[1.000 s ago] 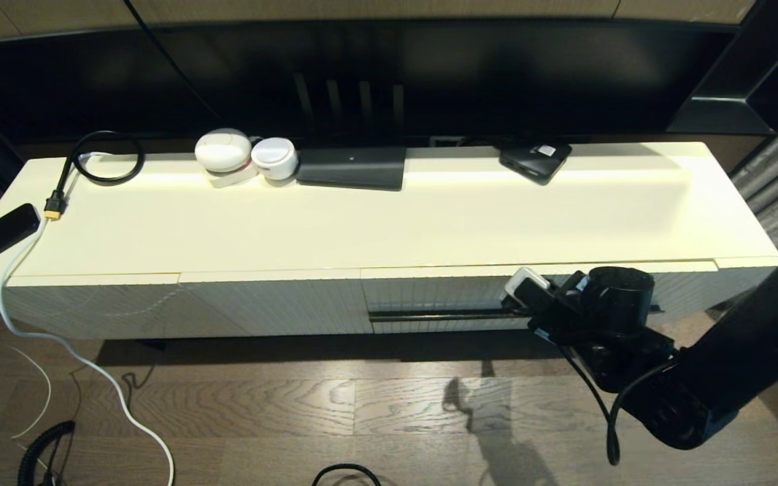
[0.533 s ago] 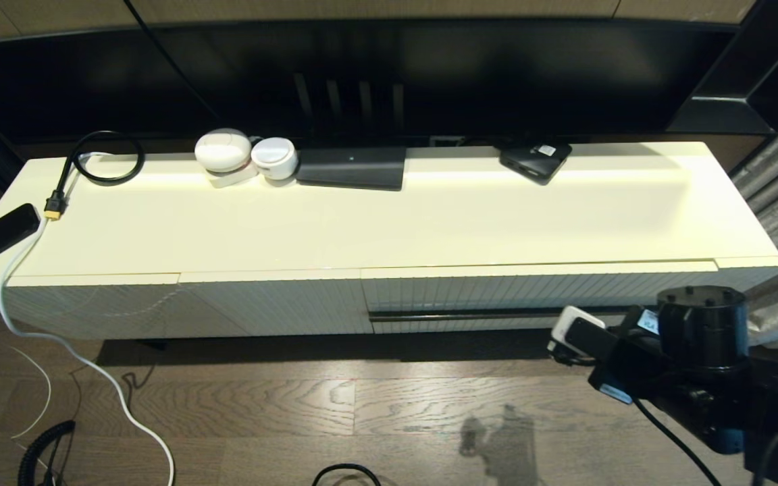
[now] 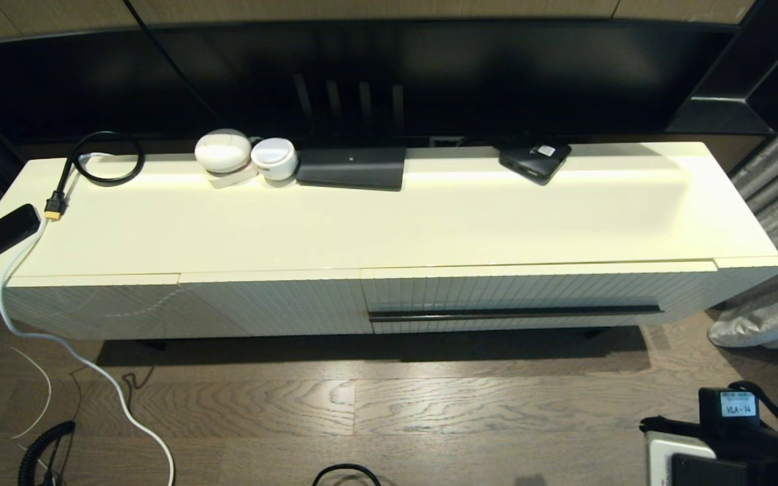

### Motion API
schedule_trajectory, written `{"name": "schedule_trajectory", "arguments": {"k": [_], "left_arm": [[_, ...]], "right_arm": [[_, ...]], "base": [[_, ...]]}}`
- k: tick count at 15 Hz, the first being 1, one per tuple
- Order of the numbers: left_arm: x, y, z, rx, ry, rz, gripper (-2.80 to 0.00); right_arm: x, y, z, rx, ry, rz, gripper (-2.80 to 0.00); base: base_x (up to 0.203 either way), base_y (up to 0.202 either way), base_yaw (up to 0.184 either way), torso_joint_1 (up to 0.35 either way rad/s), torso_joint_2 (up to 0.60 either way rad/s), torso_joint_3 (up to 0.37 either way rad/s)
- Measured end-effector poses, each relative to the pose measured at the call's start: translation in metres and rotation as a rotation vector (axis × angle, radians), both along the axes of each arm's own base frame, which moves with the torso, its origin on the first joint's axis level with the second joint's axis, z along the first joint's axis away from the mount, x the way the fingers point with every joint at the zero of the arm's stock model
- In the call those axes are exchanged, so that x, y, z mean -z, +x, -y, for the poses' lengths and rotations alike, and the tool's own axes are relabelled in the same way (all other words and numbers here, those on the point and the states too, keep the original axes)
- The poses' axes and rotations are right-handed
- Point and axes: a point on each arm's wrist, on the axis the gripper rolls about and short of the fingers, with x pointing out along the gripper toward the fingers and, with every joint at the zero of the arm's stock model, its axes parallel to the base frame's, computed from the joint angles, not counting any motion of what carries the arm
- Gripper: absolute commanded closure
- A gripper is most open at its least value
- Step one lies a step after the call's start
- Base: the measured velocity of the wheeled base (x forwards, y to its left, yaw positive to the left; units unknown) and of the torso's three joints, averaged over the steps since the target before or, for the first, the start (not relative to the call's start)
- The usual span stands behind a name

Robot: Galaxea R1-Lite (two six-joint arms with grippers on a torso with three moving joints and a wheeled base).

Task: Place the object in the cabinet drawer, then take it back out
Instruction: Open the drawer

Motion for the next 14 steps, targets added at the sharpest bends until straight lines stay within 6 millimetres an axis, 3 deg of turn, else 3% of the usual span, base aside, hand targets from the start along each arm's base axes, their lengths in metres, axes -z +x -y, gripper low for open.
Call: {"name": "schedule_trajectory", "arguments": {"k": [4, 7, 10, 14], "left_arm": [[0.0, 0.0, 0.0, 0.0, 0.0, 0.0, 0.0], [0.0, 0.0, 0.0, 0.0, 0.0, 0.0, 0.0], [0.0, 0.0, 0.0, 0.0, 0.0, 0.0, 0.0], [0.0, 0.0, 0.0, -0.001, 0.0, 0.0, 0.0]], "right_arm": [[-0.002, -0.014, 0.003, -0.139, 0.092, -0.051, 0.0], [0.004, -0.012, 0.006, -0.169, 0.085, -0.074, 0.0], [0.013, 0.004, 0.005, -0.177, 0.054, -0.104, 0.0], [0.022, 0.041, -0.008, -0.158, 0.057, -0.048, 0.0]], "base": [[0.0, 0.0, 0.0, 0.0, 0.0, 0.0], [0.0, 0.0, 0.0, 0.0, 0.0, 0.0], [0.0, 0.0, 0.0, 0.0, 0.0, 0.0], [0.0, 0.0, 0.0, 0.0, 0.0, 0.0]]}}
